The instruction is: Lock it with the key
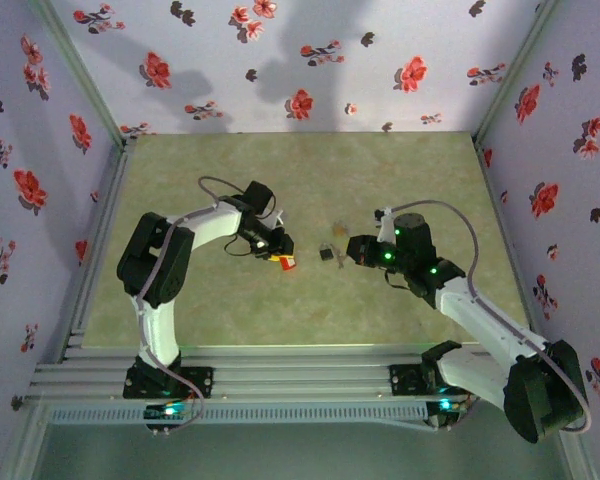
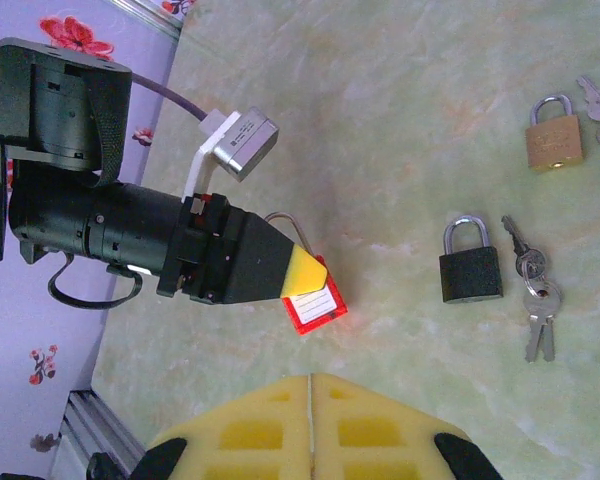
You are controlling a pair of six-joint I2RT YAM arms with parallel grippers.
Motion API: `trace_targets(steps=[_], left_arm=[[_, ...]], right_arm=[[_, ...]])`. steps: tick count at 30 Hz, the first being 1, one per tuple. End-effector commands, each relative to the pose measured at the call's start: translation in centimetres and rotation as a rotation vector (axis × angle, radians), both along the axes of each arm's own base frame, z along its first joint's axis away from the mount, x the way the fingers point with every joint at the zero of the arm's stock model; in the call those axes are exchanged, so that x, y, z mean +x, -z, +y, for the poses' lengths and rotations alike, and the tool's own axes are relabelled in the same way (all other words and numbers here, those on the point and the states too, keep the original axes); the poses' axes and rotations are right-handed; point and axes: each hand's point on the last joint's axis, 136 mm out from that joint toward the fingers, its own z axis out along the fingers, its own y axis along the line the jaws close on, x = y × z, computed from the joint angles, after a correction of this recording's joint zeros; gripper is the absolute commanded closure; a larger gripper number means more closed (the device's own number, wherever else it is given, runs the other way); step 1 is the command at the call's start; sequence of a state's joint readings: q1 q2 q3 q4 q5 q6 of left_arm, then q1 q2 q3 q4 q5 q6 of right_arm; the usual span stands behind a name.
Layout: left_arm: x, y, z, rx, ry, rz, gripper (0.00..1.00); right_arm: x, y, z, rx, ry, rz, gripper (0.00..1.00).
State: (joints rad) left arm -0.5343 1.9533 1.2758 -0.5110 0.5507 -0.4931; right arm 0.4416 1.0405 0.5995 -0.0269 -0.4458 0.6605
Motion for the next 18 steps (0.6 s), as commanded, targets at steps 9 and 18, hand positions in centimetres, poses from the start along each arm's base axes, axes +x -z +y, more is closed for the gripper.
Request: trace_targets(steps=[9,18], left_arm=[[0.29,0.54,0.31,0.022,0.013,0.013,0.69],[0.33,0.7,0.61,0.043,0.013,0.012,0.63]], right_arm=[[-0.25,0.25,0.5,-0.016,-0.028,-0.027,1.0],[-0.46,0.2,0.7,-0.022,-0.038,-0.032,1.0]])
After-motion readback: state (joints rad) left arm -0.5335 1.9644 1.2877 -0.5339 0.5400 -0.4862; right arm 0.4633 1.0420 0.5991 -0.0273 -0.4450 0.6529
